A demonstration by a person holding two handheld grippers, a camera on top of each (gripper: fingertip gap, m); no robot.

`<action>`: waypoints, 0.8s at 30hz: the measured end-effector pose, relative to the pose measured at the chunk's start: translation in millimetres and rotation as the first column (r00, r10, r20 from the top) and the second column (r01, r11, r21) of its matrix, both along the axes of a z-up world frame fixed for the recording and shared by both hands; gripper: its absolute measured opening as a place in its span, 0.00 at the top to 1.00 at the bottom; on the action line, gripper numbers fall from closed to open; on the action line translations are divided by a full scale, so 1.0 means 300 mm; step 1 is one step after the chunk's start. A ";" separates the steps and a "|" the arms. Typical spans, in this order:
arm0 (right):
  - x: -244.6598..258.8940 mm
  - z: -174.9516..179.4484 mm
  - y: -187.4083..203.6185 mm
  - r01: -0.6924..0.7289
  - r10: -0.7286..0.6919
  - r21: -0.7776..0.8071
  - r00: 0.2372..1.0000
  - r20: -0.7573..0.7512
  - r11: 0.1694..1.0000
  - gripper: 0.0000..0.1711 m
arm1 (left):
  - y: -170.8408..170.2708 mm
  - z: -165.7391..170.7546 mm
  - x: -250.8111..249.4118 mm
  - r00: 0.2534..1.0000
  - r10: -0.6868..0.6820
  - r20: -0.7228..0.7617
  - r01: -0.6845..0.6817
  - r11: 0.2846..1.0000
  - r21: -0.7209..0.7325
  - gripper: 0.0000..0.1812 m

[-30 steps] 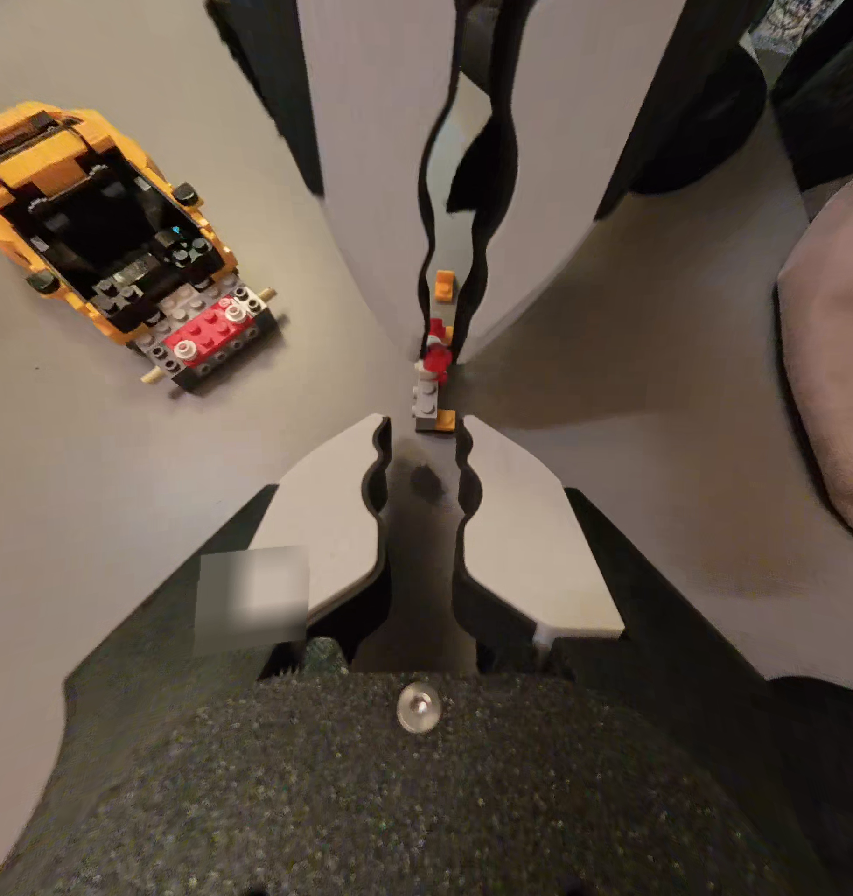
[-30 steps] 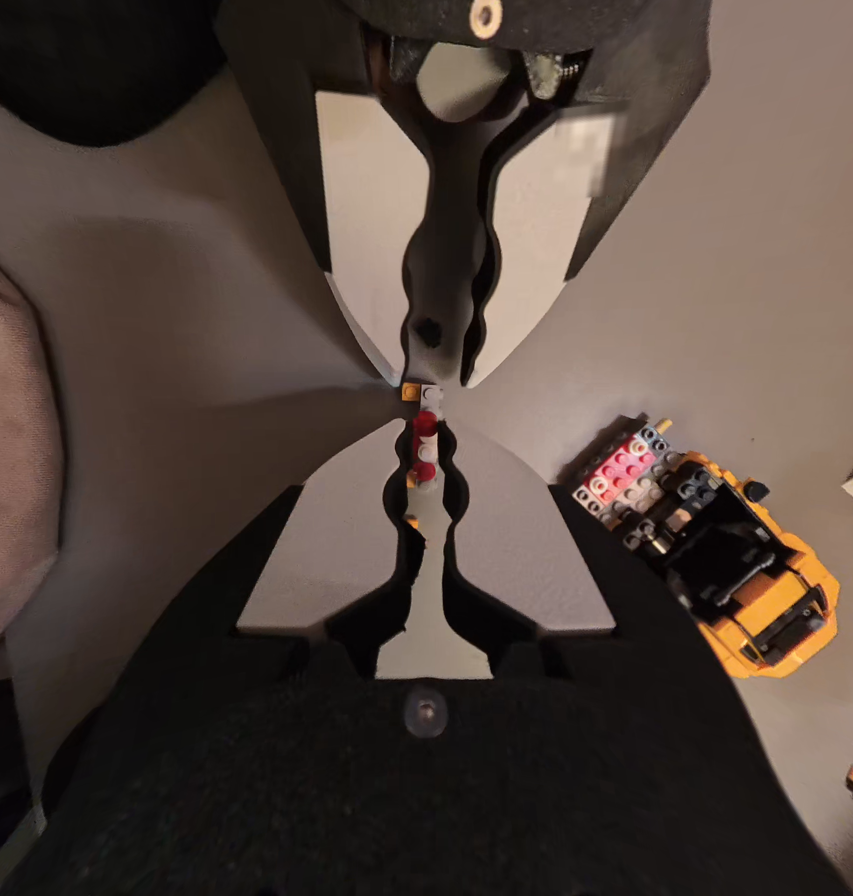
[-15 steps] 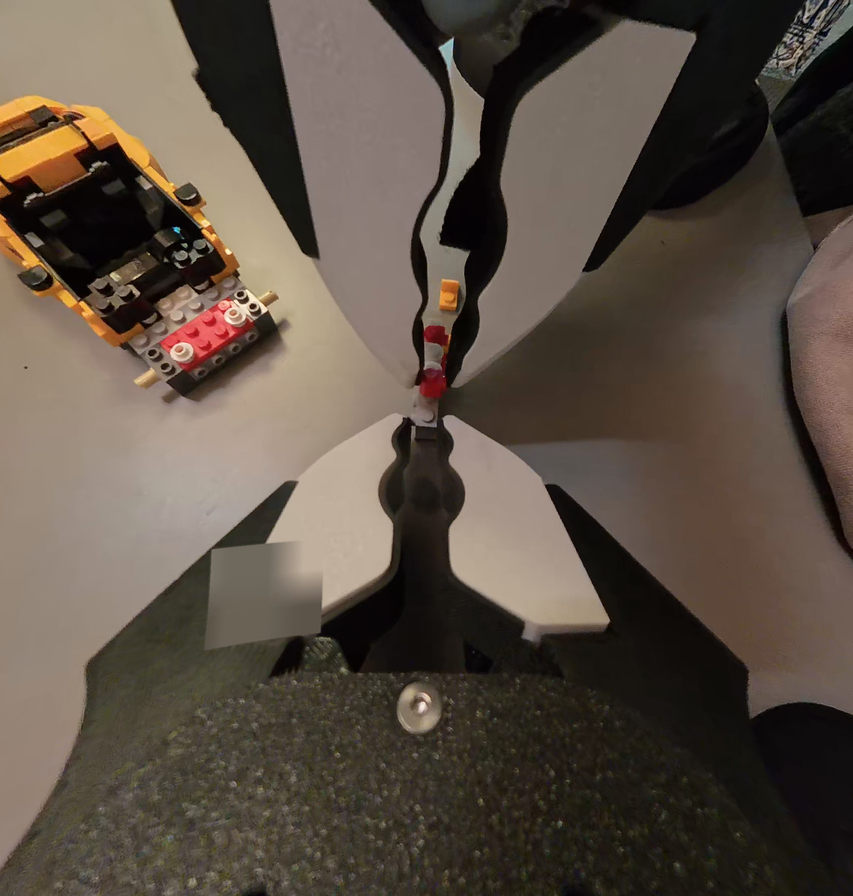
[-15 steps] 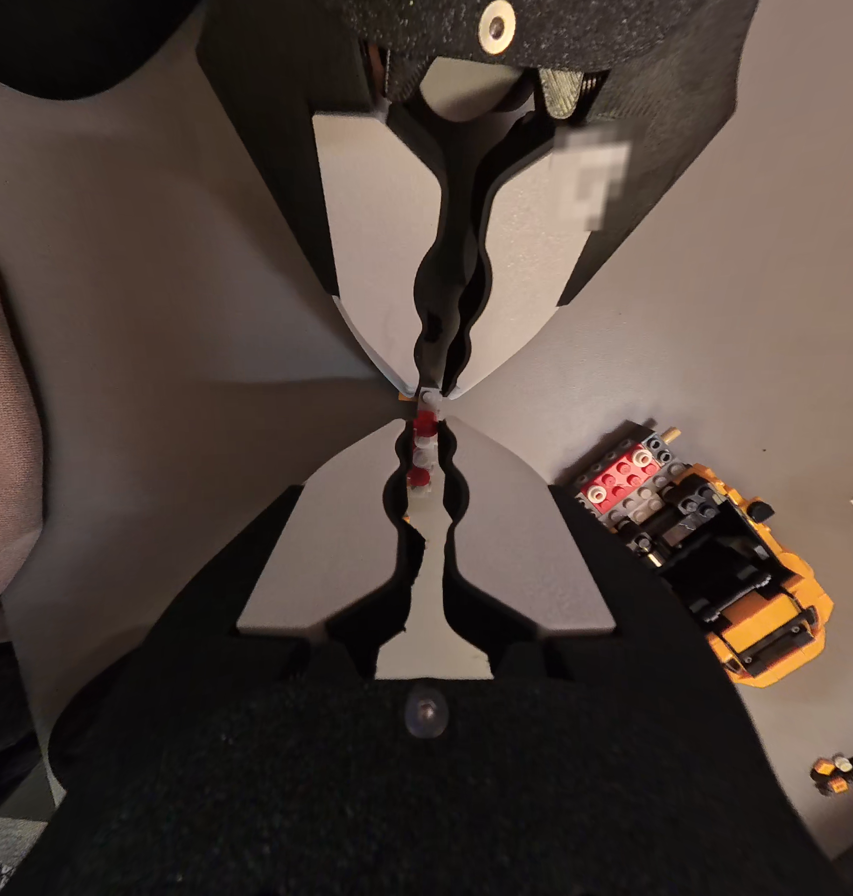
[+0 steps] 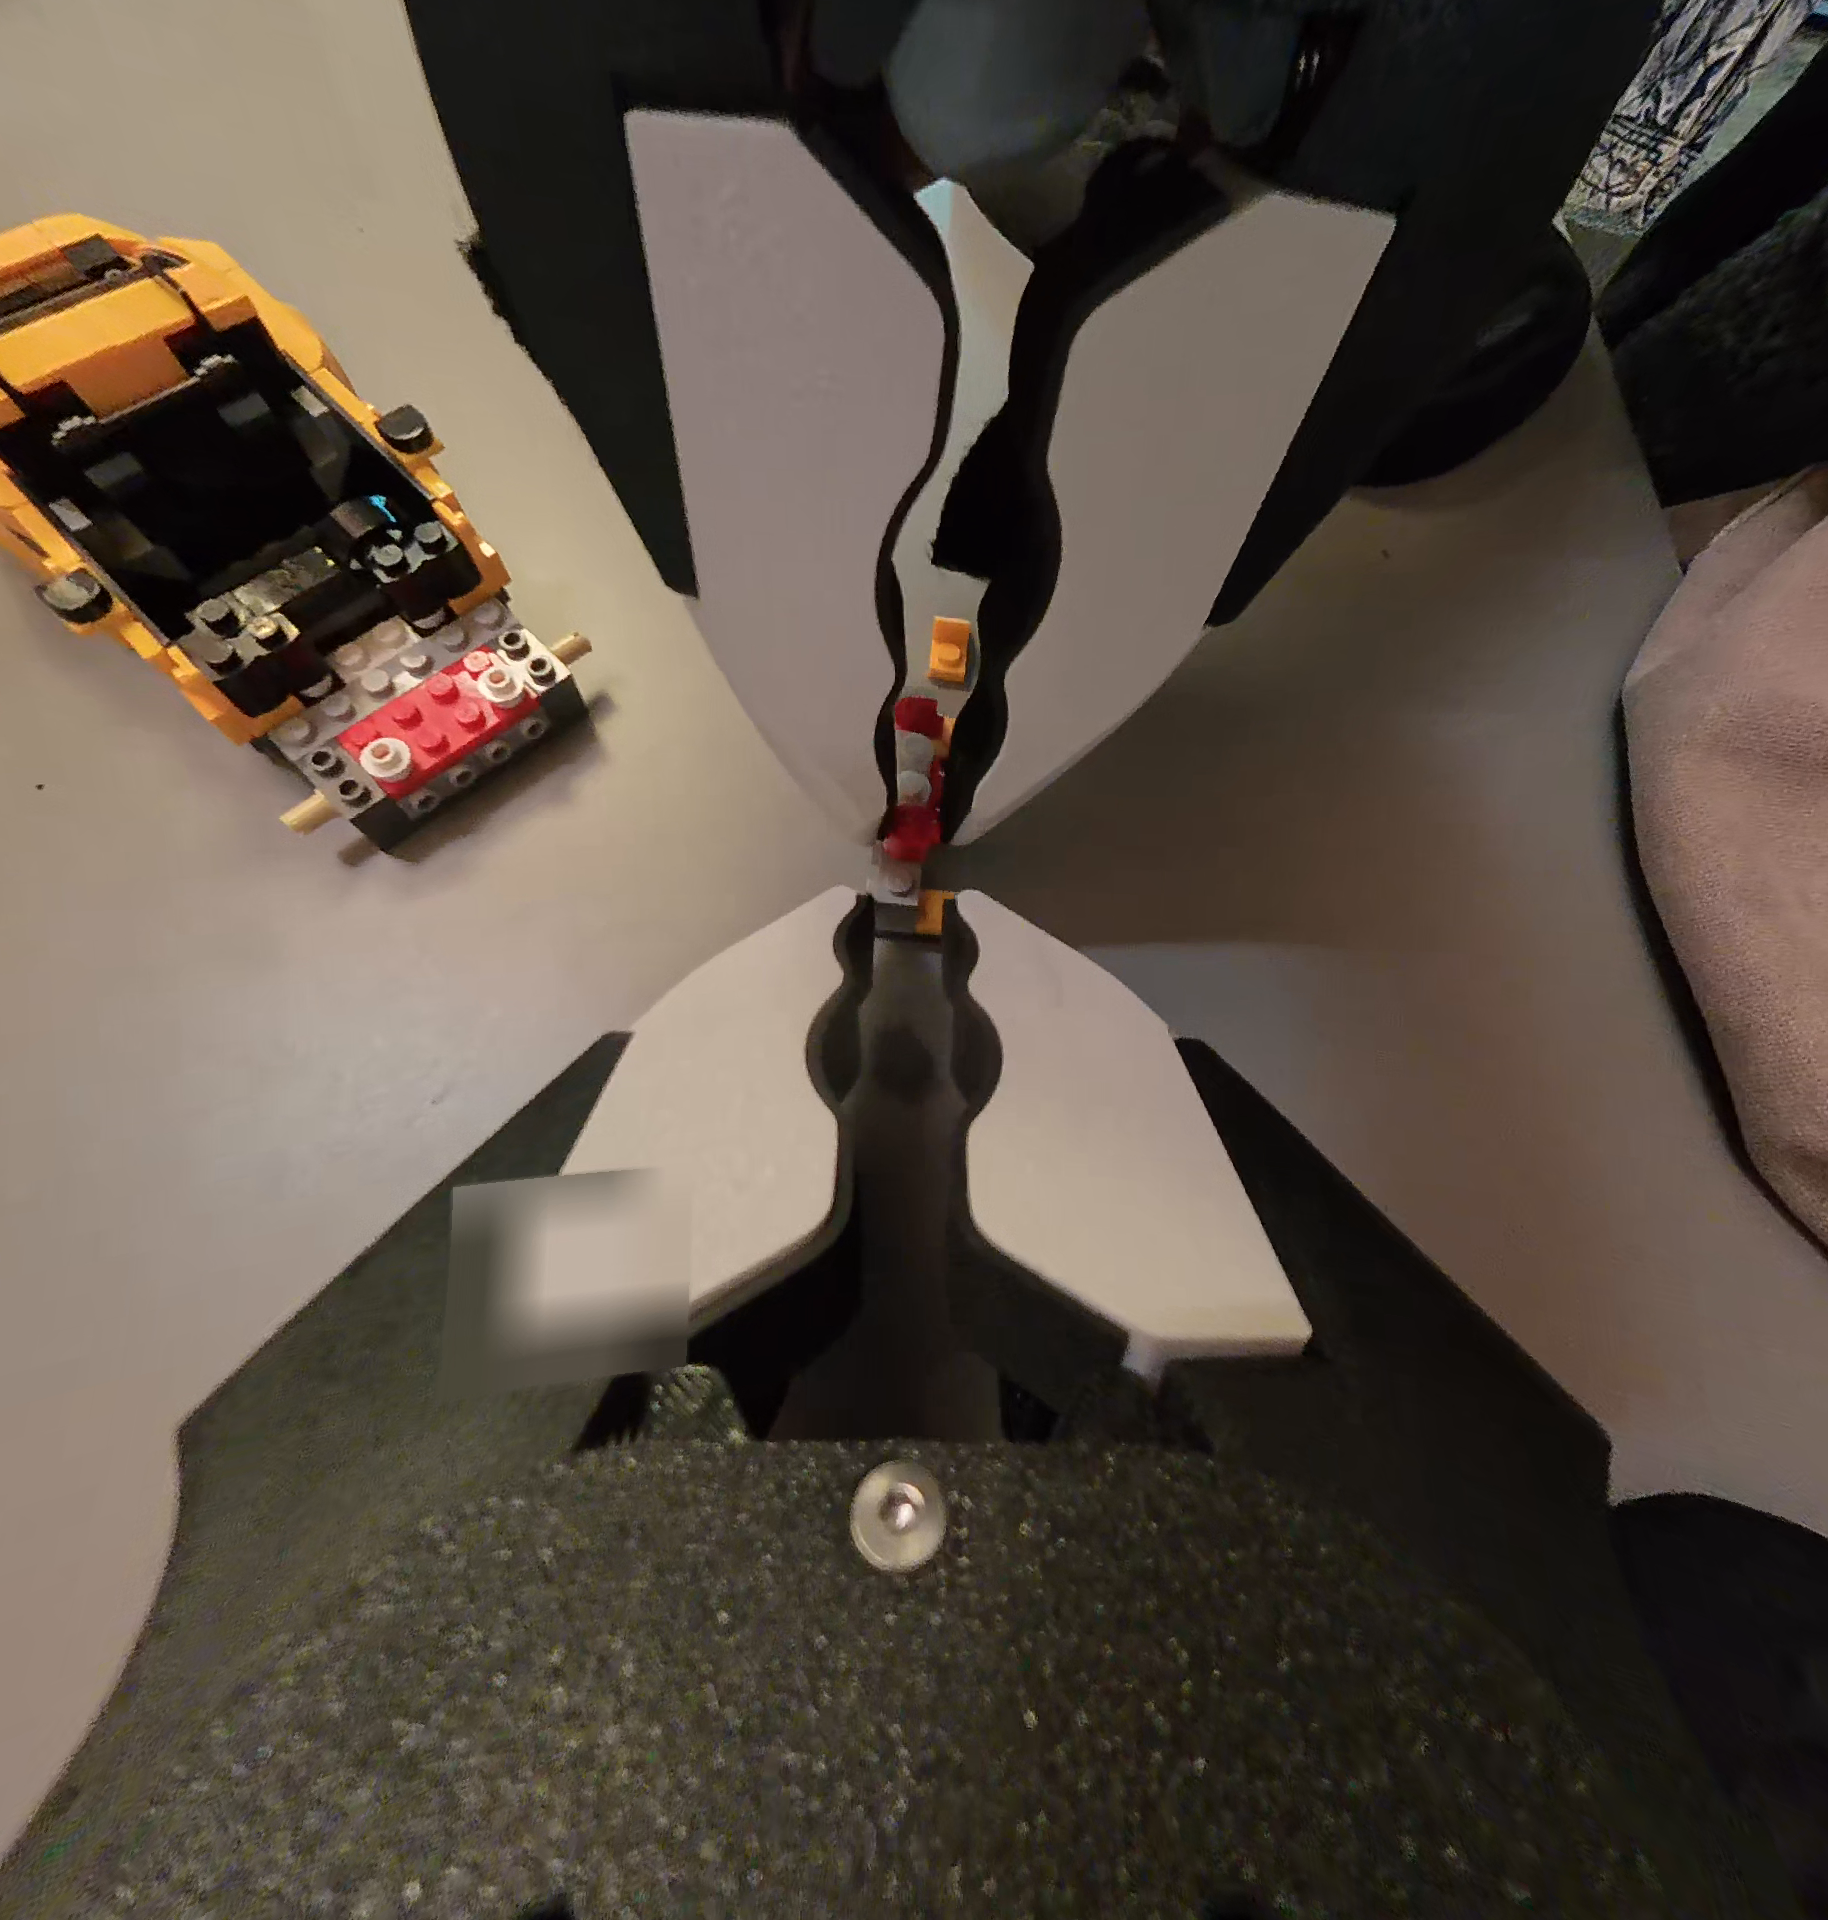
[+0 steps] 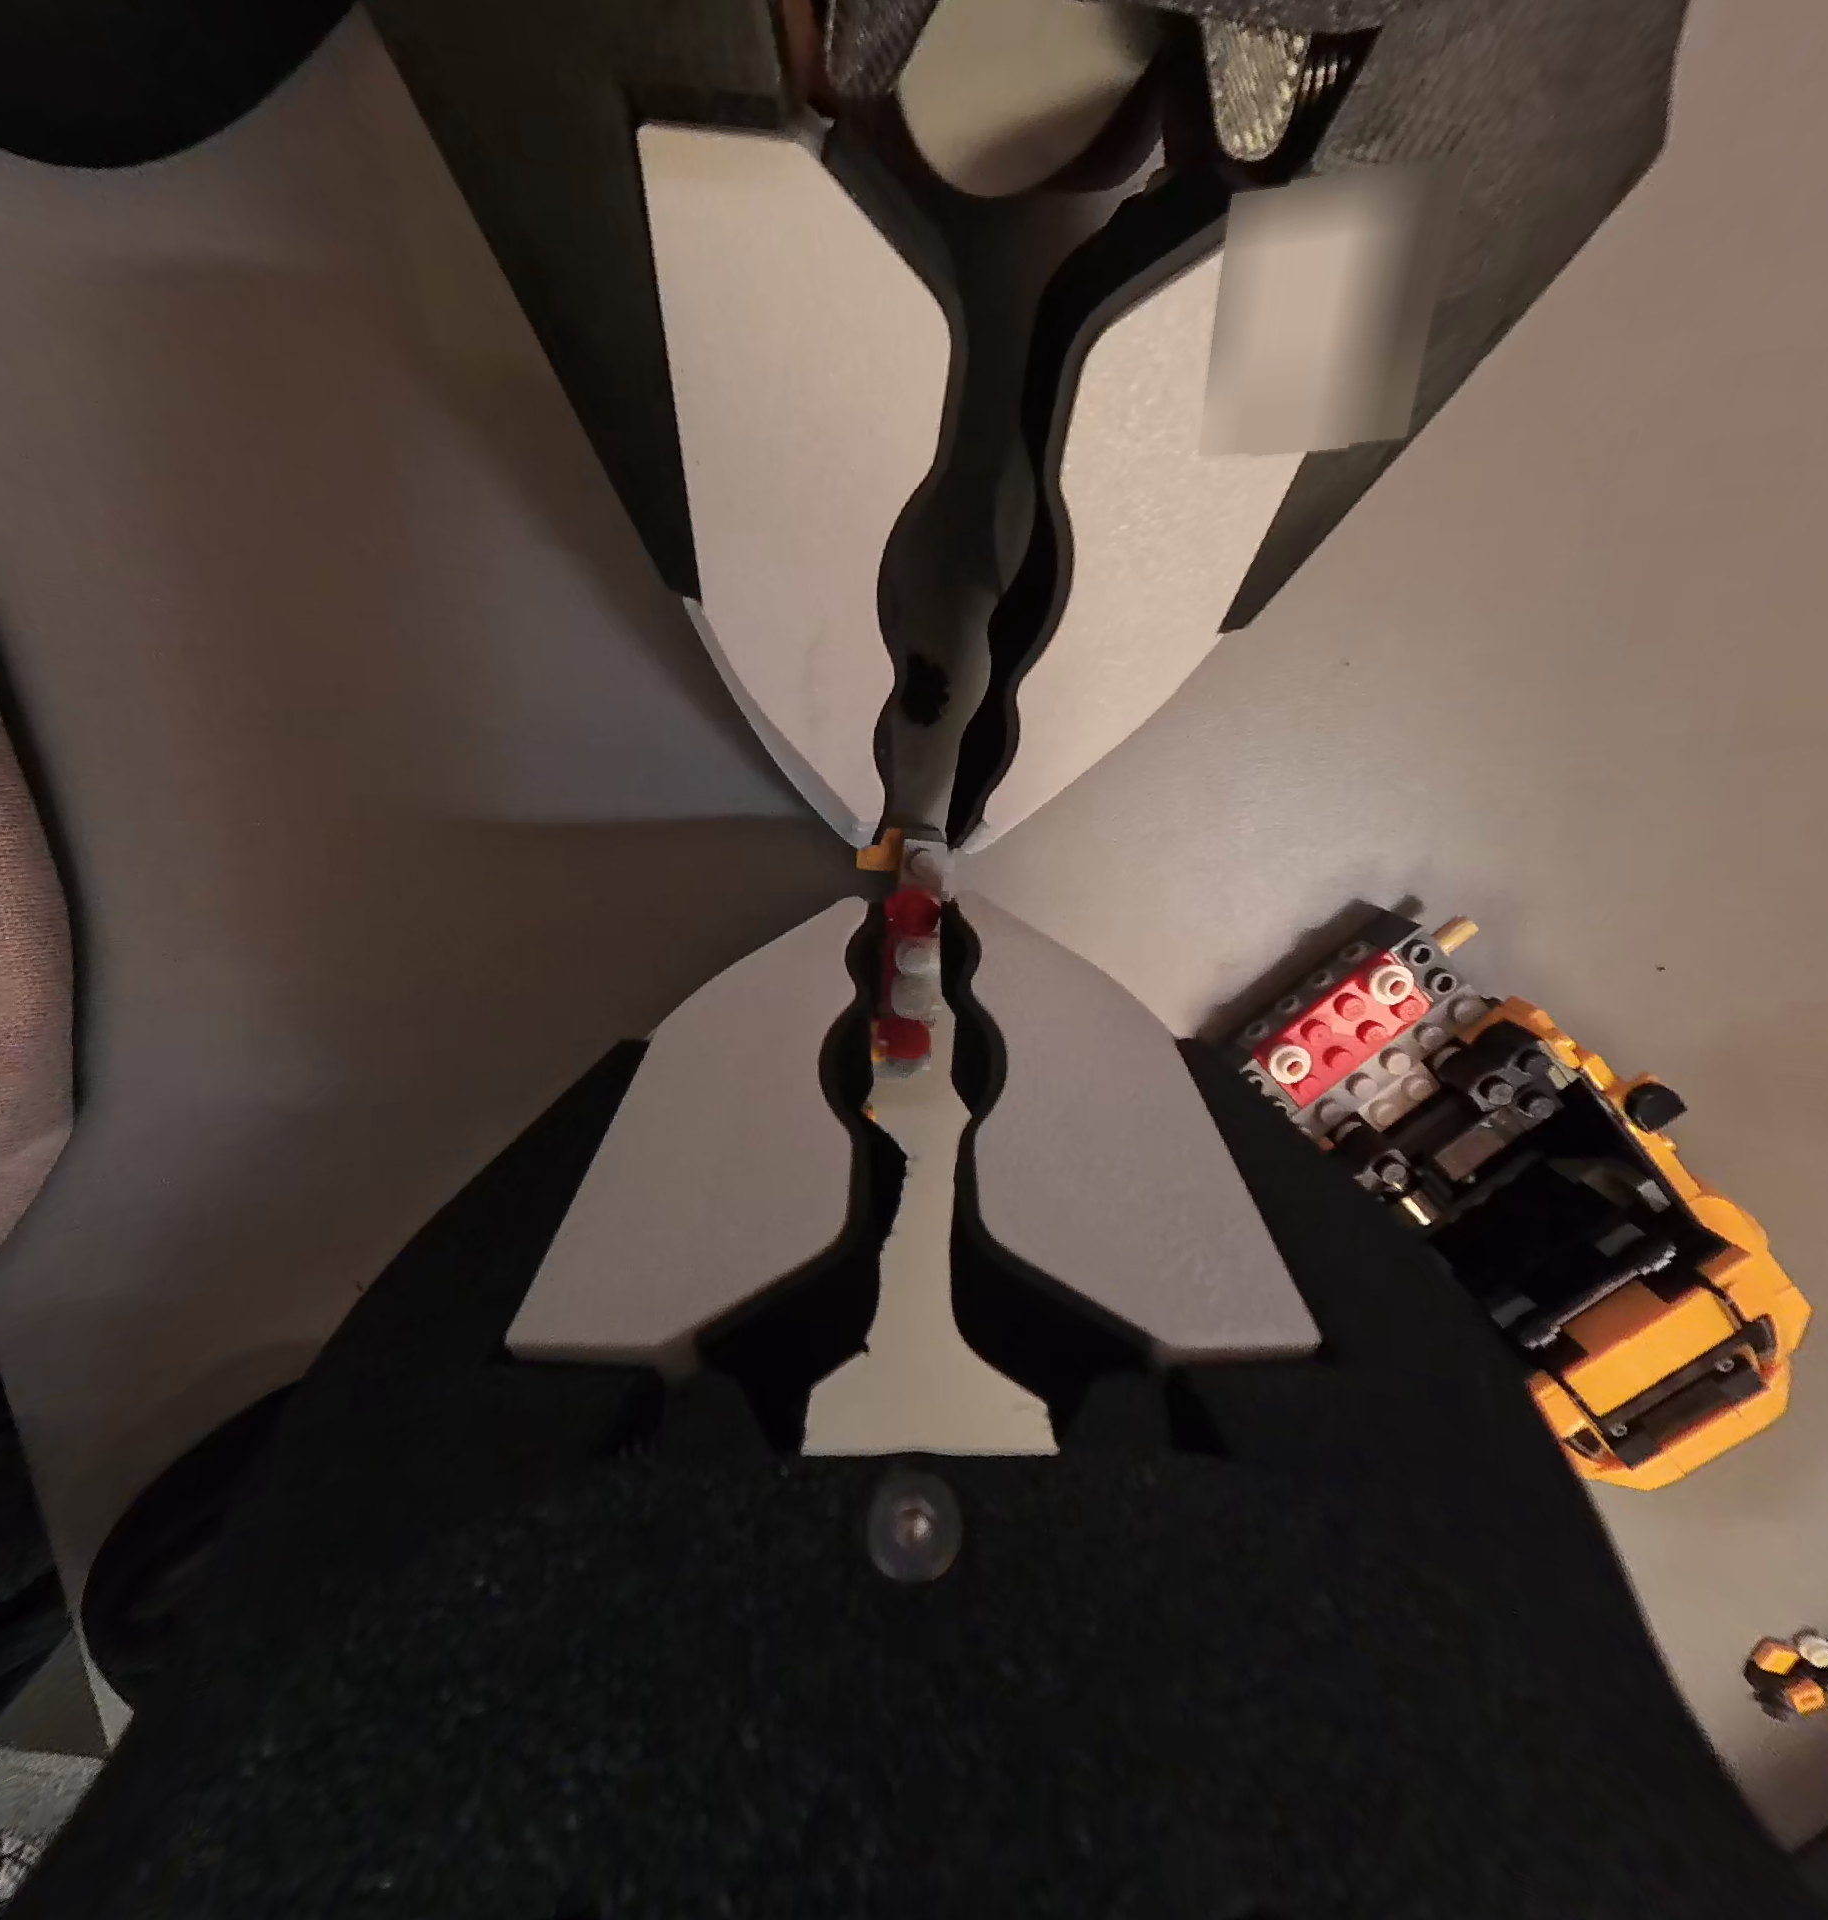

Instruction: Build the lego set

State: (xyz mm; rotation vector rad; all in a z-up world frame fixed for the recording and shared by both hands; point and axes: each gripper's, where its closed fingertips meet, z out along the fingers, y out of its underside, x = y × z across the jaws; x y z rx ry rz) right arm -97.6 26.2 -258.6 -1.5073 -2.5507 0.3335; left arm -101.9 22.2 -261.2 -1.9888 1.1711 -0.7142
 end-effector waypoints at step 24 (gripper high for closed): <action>0.006 0.006 0.009 -0.006 0.005 -0.019 0.999 -0.036 1.000 0.93 | -0.006 -0.007 0.005 1.000 -0.003 -0.015 0.003 1.000 -0.001 0.94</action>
